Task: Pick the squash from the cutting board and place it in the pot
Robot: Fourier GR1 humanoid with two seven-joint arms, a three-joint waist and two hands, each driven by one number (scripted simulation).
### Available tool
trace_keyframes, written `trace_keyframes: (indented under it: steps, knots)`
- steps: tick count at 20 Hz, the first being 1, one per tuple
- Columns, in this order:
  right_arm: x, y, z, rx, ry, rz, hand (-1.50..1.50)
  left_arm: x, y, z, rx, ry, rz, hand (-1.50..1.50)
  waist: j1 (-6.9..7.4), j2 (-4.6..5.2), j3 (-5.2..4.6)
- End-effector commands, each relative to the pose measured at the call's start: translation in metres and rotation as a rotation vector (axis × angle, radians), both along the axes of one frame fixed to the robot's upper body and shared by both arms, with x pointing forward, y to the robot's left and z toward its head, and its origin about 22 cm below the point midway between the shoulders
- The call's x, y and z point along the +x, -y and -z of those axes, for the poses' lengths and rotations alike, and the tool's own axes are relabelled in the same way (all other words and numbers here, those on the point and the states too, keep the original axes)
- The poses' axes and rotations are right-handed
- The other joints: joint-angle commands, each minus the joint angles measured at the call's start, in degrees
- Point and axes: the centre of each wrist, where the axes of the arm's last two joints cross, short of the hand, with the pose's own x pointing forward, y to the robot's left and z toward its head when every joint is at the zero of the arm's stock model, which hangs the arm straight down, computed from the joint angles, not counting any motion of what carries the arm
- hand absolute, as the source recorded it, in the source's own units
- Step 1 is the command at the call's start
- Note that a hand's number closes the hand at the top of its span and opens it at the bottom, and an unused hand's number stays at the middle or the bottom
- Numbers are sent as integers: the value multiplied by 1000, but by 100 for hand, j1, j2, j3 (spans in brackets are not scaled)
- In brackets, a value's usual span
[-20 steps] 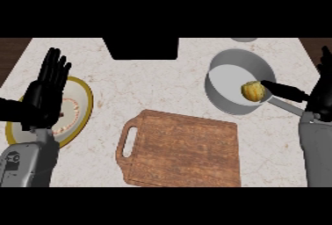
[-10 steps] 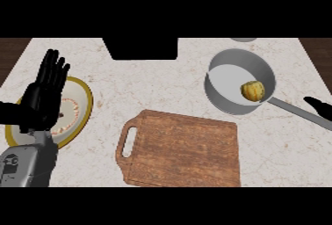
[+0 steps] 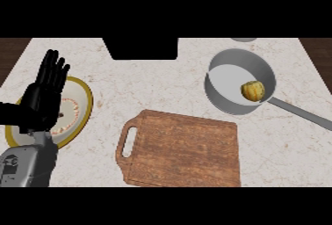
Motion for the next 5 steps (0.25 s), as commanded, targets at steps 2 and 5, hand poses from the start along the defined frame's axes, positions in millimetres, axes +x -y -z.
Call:
trace_keyframes:
  steps: [2, 5]
  knots:
    - [-38, 1, 10, -5, 12, 1, -150, -6, 9, -3, -1, -2, 10, 0, 9, -2, -1]
    - [-65, 41, 14, -14, 9, 20, -150, 1, 2, 10, -5, 7, -3, 0, -2, 3, 0]
